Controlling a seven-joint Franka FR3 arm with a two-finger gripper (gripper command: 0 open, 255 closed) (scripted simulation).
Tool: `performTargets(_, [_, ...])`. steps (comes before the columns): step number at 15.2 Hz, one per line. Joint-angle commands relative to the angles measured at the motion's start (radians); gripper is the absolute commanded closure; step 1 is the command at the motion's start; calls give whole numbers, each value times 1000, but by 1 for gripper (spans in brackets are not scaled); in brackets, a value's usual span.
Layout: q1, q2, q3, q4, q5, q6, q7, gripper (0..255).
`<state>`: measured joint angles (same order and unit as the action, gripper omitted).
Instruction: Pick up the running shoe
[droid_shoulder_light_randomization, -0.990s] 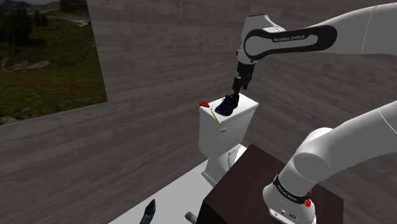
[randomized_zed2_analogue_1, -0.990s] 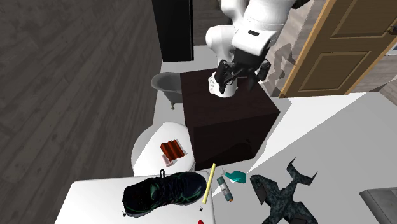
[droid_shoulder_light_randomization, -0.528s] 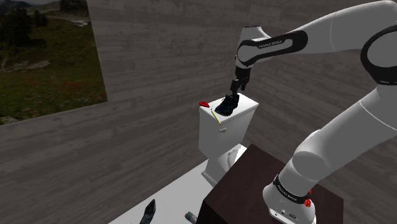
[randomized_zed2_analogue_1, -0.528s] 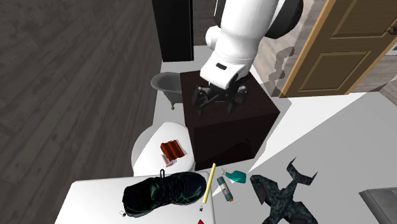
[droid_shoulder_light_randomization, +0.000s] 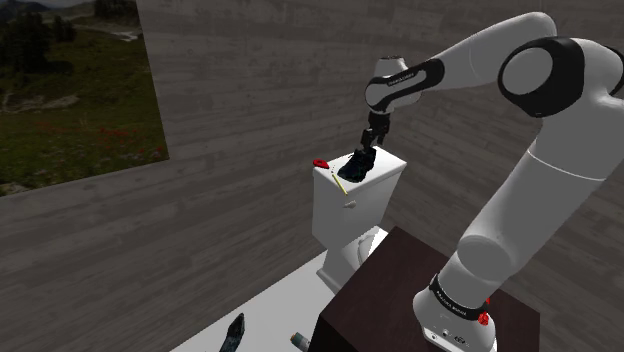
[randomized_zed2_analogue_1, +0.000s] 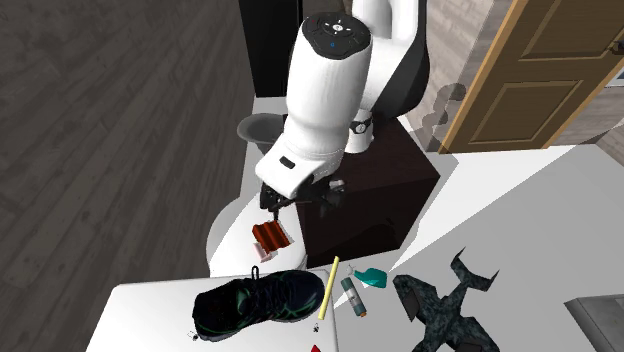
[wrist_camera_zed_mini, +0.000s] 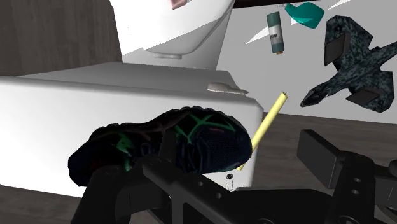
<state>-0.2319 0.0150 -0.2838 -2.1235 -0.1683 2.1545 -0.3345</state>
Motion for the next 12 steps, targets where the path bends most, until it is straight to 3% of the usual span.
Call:
performTargets(1, [-13,64,-12,40,18,27,-17,0])
performTargets(9, [-102,345,-37,275,119,85,-106,0])
performTargets(12, [-107,366,-34,272,124,108,-108,0])
